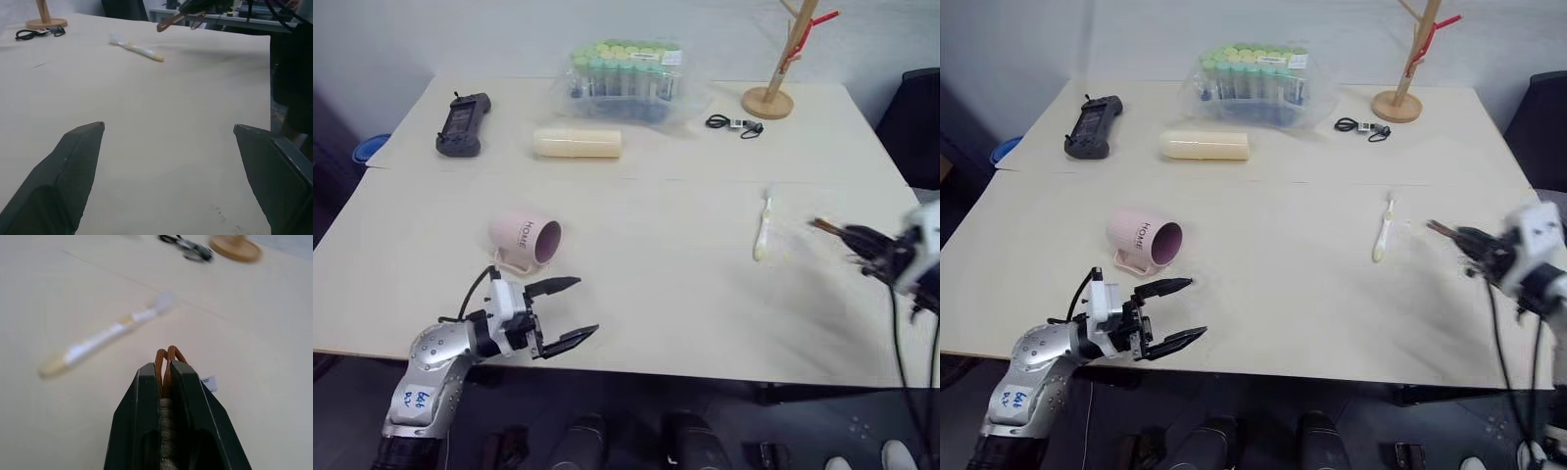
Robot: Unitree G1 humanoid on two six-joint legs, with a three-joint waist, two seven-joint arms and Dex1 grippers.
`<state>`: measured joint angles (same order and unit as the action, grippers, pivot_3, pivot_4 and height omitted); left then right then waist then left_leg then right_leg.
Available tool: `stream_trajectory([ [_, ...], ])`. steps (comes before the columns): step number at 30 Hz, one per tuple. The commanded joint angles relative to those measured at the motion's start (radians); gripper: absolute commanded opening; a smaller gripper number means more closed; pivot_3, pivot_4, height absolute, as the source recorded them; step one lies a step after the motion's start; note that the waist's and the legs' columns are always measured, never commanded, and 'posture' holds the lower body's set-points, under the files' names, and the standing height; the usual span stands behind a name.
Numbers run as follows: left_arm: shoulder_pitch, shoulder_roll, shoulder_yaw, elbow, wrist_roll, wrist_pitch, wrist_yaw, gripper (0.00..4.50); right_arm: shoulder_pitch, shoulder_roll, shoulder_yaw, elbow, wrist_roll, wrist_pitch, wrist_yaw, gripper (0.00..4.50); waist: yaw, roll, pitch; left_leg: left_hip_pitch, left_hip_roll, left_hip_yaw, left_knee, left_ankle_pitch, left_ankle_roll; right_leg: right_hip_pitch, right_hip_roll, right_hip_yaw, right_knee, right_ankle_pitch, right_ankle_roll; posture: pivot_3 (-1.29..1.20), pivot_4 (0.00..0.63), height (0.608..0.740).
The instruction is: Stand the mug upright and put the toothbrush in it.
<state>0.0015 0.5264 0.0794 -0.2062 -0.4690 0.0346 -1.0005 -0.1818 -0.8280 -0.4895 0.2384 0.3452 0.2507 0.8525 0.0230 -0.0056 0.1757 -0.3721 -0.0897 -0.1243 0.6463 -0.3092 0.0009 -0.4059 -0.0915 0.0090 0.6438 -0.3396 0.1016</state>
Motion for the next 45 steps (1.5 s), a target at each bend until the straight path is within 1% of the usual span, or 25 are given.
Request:
stream_trajectory([
  [1, -0.021, 0.014, 0.01, 0.017, 0.001, -0.019, -0.015, 4.5, 0.045, -0.001, 0.026, 0.111, -0.05, -0.145, 0.034, 0.04, -0.009, 0.0, 0.0, 0.001, 0.001, 0.003, 0.0, 0.0, 0.0, 0.0, 0.001, 0.0, 0.001, 0.0, 0.0, 0.0, 0.15, 0.74],
  [2, -0.022, 0.018, 0.013, 0.024, 0.003, -0.022, -0.018, 4.5, 0.054, 0.001, 0.036, 0.133, -0.06, -0.174, 0.037, 0.04, -0.016, 0.001, 0.0, 0.002, 0.001, 0.004, 0.0, 0.0, 0.0, 0.0, 0.002, 0.0, 0.002, 0.0, 0.0, 0.0, 0.15, 0.74],
  [4, -0.023, 0.038, 0.035, 0.04, 0.008, -0.03, -0.023, 4.5, 0.084, 0.017, 0.032, 0.175, -0.079, -0.253, 0.015, 0.76, -0.027, 0.001, 0.0, 0.003, 0.002, 0.007, 0.0, 0.0, 0.0, 0.0, 0.002, 0.0, 0.004, 0.0, 0.0, 0.0, 0.15, 0.74],
  [5, -0.021, 0.049, 0.051, 0.048, 0.007, -0.033, -0.024, 4.5, 0.101, 0.026, 0.02, 0.177, -0.074, -0.291, 0.011, 1.01, -0.028, 0.001, 0.0, 0.004, 0.002, 0.007, 0.0, 0.0, 0.0, 0.0, 0.003, 0.0, 0.004, 0.0, 0.0, 0.0, 0.15, 0.74],
  [6, -0.014, 0.07, 0.068, 0.057, 0.012, -0.041, -0.032, 4.5, 0.122, 0.037, 0.007, 0.161, -0.061, -0.333, 0.02, 1.34, -0.028, 0.001, 0.0, 0.004, 0.004, 0.007, 0.0, 0.0, 0.0, 0.0, 0.004, 0.0, 0.003, 0.0, 0.0, 0.0, 0.15, 0.74],
  [7, -0.003, 0.091, 0.08, 0.062, 0.017, -0.051, -0.041, 4.5, 0.139, 0.046, -0.001, 0.14, -0.046, -0.355, 0.031, 1.76, -0.028, 0.001, 0.0, 0.004, 0.005, 0.008, 0.0, 0.0, -0.001, -0.001, 0.005, 0.001, 0.003, 0.0, 0.0, 0.0, 0.15, 0.74],
  [9, 0.024, 0.125, 0.11, 0.073, 0.032, -0.075, -0.045, 4.5, 0.175, 0.056, 0.001, 0.093, -0.03, -0.433, 0.067, 2.36, -0.028, 0.001, 0.0, 0.004, 0.007, 0.008, 0.0, -0.002, -0.002, -0.001, 0.008, 0.002, 0.002, 0.0, 0.0, 0.0, 0.15, 0.74],
  [10, 0.045, 0.133, 0.15, 0.076, 0.025, -0.073, -0.025, 4.5, 0.175, 0.058, -0.004, 0.071, -0.021, -0.469, 0.07, 2.75, -0.027, 0.002, 0.0, 0.004, 0.008, 0.008, 0.0, -0.002, -0.002, -0.001, 0.009, 0.005, 0.002, 0.0, 0.0, 0.0, 0.15, 0.74],
  [12, 0.095, 0.147, 0.225, 0.084, 0.03, -0.082, 0.011, 4.5, 0.148, 0.073, -0.016, 0.016, 0.045, -0.518, 0.104, 3.32, -0.03, 0.002, 0.0, 0.004, 0.009, 0.008, 0.0, -0.002, -0.002, -0.001, 0.01, 0.009, 0.001, 0.0, 0.0, 0.0, 0.15, 0.74],
  [13, 0.124, 0.154, 0.26, 0.091, 0.039, -0.09, 0.026, 4.5, 0.145, 0.078, -0.007, -0.021, 0.07, -0.536, 0.13, 3.68, -0.03, 0.002, 0.0, 0.004, 0.01, 0.01, 0.0, -0.003, -0.002, -0.001, 0.011, 0.012, 0.001, 0.0, 0.0, 0.0, 0.15, 0.74],
  [14, 0.151, 0.158, 0.286, 0.095, 0.046, -0.095, 0.036, 4.5, 0.151, 0.084, 0.01, -0.069, 0.1, -0.524, 0.158, 3.83, -0.03, 0.002, 0.0, 0.004, 0.011, 0.01, 0.0, -0.004, -0.003, -0.001, 0.012, 0.012, 0.001, 0.001, 0.0, 0.0, 0.15, 0.74],
  [17, 0.213, 0.169, 0.354, 0.124, 0.056, -0.1, 0.061, 4.5, 0.176, 0.107, 0.078, -0.212, 0.162, -0.446, 0.192, 3.83, -0.025, 0.002, 0.001, 0.004, 0.015, 0.01, 0.0, -0.005, -0.004, -0.001, 0.014, 0.012, 0.0, 0.001, 0.0, 0.0, 0.15, 0.74],
  [19, 0.237, 0.185, 0.408, 0.174, 0.082, -0.109, 0.096, 4.5, 0.207, 0.123, 0.174, -0.301, 0.18, -0.428, 0.267, 3.83, -0.02, 0.001, 0.001, 0.004, 0.015, 0.009, 0.001, -0.005, -0.005, -0.001, 0.014, 0.012, 0.0, 0.001, 0.0, 0.0, 0.15, 0.74],
  [21, 0.255, 0.228, 0.451, 0.251, 0.125, -0.116, 0.118, 4.5, 0.244, 0.139, 0.282, -0.368, 0.168, -0.427, 0.332, 3.83, -0.016, 0.0, 0.001, 0.004, 0.015, 0.009, 0.001, -0.006, -0.004, -0.001, 0.014, 0.011, 0.0, 0.001, -0.001, 0.0, 0.15, 0.74],
  [22, 0.258, 0.248, 0.456, 0.274, 0.144, -0.121, 0.12, 4.5, 0.251, 0.147, 0.31, -0.378, 0.17, -0.425, 0.348, 4.2, -0.013, 0.0, 0.001, 0.004, 0.015, 0.008, 0.001, -0.006, -0.004, -0.001, 0.014, 0.011, 0.0, 0.001, -0.001, 0.0, 0.15, 0.74],
  [23, 0.258, 0.266, 0.454, 0.294, 0.156, -0.128, 0.114, 4.5, 0.251, 0.16, 0.326, -0.378, 0.169, -0.427, 0.348, 4.45, -0.01, 0.0, 0.001, 0.004, 0.015, 0.008, 0.001, -0.006, -0.004, -0.001, 0.014, 0.011, 0.0, 0.001, -0.001, 0.0, 0.15, 0.74],
  [26, 0.227, 0.329, 0.431, 0.338, 0.202, -0.175, 0.091, 4.5, 0.253, 0.195, 0.362, -0.346, 0.144, -0.457, 0.347, 4.48, 0.0, 0.0, 0.001, 0.004, 0.013, 0.011, 0.002, -0.007, -0.002, -0.001, 0.013, 0.013, -0.001, 0.001, -0.001, 0.0, 0.15, 0.74],
  [28, 0.193, 0.378, 0.383, 0.343, 0.217, -0.196, 0.031, 4.5, 0.254, 0.21, 0.37, -0.325, 0.131, -0.469, 0.341, 4.48, 0.005, -0.001, 0.001, 0.004, 0.013, 0.01, 0.002, -0.007, -0.002, 0.0, 0.013, 0.013, -0.002, 0.003, -0.002, 0.0, 0.15, 0.74],
  [31, 0.067, 0.429, 0.279, 0.336, 0.251, -0.187, -0.01, 4.5, 0.252, 0.218, 0.371, -0.304, 0.12, -0.478, 0.338, 4.48, 0.007, 0.0, 0.001, 0.004, 0.013, 0.01, 0.002, -0.007, -0.003, 0.0, 0.013, 0.012, -0.003, 0.003, -0.002, 0.0, 0.15, 0.74],
  [33, -0.032, 0.454, 0.189, 0.336, 0.281, -0.143, -0.046, 4.5, 0.249, 0.222, 0.369, -0.299, 0.115, -0.482, 0.333, 4.48, 0.004, -0.001, 0.001, 0.004, 0.014, 0.01, 0.002, -0.007, -0.003, 0.0, 0.013, 0.012, -0.002, 0.003, -0.002, 0.0, 0.15, 0.74],
  [36, -0.186, 0.458, 0.069, 0.372, 0.332, -0.063, -0.068, 4.5, 0.24, 0.231, 0.365, -0.309, 0.123, -0.47, 0.313, 4.48, -0.004, 0.0, 0.001, 0.004, 0.014, 0.011, 0.002, -0.007, -0.003, -0.001, 0.014, 0.012, -0.001, 0.003, -0.002, 0.0, 0.15, 0.74],
  [38, -0.277, 0.454, -0.015, 0.437, 0.377, -0.004, -0.102, 4.5, 0.244, 0.233, 0.367, -0.335, 0.135, -0.454, 0.307, 4.48, -0.014, 0.0, 0.001, 0.003, 0.015, 0.013, 0.001, -0.007, -0.004, -0.004, 0.015, 0.015, 0.001, 0.003, -0.002, 0.0, 0.15, 0.74],
  [41, -0.372, 0.453, -0.099, 0.528, 0.429, 0.01, -0.145, 4.5, 0.259, 0.233, 0.371, -0.368, 0.142, -0.44, 0.301, 4.48, -0.026, 0.0, 0.001, 0.003, 0.015, 0.014, 0.001, -0.007, -0.004, -0.005, 0.017, 0.016, 0.002, 0.003, -0.002, 0.0, 0.15, 0.74],
  [44, -0.494, 0.44, -0.175, 0.614, 0.5, 0.016, -0.157, 3.91, 0.28, 0.236, 0.362, -0.4, 0.141, -0.428, 0.274, 4.5, -0.023, 0.0, 0.0, 0.004, 0.015, 0.015, 0.002, -0.007, -0.004, -0.005, 0.017, 0.017, 0.003, 0.003, -0.002, 0.0, 0.15, 0.74],
  [45, -0.531, 0.433, -0.203, 0.646, 0.526, 0.0, -0.159, 3.65, 0.29, 0.237, 0.357, -0.409, 0.139, -0.426, 0.262, 4.5, -0.023, 0.0, 0.0, 0.004, 0.015, 0.015, 0.003, -0.007, -0.004, -0.005, 0.017, 0.018, 0.004, 0.003, -0.002, 0.0, 0.15, 0.74],
])
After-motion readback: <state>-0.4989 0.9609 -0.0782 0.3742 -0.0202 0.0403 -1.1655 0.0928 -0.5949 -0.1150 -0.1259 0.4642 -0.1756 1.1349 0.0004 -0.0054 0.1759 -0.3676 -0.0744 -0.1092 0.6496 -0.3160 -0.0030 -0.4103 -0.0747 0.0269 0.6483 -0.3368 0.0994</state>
